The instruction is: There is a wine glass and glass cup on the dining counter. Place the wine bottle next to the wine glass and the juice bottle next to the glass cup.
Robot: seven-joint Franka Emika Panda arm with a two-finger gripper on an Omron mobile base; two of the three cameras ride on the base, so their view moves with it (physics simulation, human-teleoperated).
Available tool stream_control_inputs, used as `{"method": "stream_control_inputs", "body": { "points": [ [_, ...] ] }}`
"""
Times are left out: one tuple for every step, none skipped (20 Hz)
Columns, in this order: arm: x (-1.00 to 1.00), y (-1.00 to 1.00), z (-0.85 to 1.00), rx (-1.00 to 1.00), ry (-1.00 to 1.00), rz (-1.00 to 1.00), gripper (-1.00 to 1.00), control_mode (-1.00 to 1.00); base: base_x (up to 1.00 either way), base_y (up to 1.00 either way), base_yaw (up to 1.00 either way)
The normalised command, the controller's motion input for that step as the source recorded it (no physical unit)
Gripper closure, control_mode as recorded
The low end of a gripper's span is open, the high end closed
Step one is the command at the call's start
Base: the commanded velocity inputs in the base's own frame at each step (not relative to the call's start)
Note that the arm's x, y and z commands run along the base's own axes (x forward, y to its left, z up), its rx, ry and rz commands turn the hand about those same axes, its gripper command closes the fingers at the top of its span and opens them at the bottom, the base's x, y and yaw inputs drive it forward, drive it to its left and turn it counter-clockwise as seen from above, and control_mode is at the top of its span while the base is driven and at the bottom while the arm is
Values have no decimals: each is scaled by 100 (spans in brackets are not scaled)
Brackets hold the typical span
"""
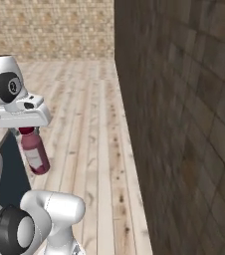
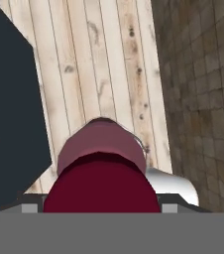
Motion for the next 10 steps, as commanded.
{"method": "stream_control_inputs", "body": {
  "points": [
    [0, 0, 0, 0, 0, 0, 100, 100, 77, -16, 19],
    [0, 0, 0, 0, 0, 0, 100, 100, 77, -16, 19],
    [0, 0, 0, 0, 0, 0, 100, 100, 77, -16, 19],
    [0, 0, 0, 0, 0, 0, 100, 100, 77, -16, 19],
    [0, 0, 0, 0, 0, 0, 100, 100, 77, -16, 19],
    [0, 0, 0, 0, 0, 0, 100, 100, 77, -16, 19],
    [0, 0, 0, 0, 0, 0, 100, 100, 77, -16, 19],
    [0, 0, 0, 0, 0, 0, 100, 100, 77, -16, 19],
    [0, 0, 0, 0, 0, 0, 100, 100, 77, -16, 19],
    [0, 0, 0, 0, 0, 0, 100, 100, 77, -15, 20]
  ]
}}
